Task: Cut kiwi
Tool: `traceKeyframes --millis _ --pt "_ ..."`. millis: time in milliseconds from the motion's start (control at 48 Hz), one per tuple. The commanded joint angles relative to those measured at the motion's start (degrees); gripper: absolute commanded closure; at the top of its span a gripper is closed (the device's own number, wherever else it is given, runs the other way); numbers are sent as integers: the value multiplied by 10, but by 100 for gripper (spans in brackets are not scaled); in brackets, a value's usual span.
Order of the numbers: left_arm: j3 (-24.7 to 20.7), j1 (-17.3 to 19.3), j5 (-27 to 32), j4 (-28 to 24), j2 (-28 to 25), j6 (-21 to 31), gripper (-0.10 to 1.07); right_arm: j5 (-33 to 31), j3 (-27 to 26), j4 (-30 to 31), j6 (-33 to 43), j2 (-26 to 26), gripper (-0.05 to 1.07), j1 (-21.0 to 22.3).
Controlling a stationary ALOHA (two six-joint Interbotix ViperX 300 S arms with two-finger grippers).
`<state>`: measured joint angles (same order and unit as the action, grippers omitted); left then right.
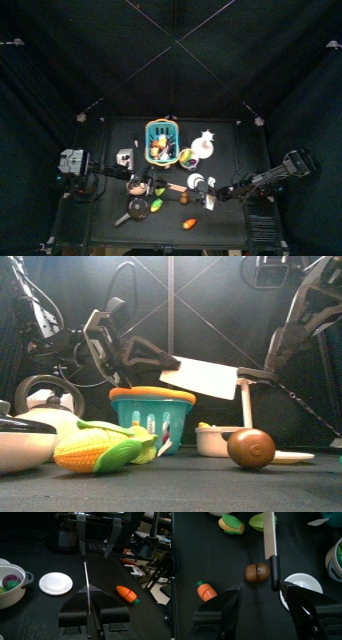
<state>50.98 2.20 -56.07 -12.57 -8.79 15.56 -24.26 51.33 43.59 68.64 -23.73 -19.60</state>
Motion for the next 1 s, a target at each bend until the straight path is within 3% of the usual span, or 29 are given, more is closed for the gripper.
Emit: traceKeyframes --millis 0,312,625,729,979 --pt "-6 0 -8 -5 1 -35 59 14 1 -7 -1 -15 12 11" --pt "-12 -29 -39 54 -13 -137 59 25 -8 -9 -3 10 13 32" --pt "-15 -55 -51 73 -16 -161 59 26 -17 1 -7 34 14 58" --pt "-17 -56 -53 74 -16 -161 59 32 -19 4 -6 35 20 59" --pt "-31 -61 -53 83 -33 -160 59 35 -17 0 -5 35 47 54"
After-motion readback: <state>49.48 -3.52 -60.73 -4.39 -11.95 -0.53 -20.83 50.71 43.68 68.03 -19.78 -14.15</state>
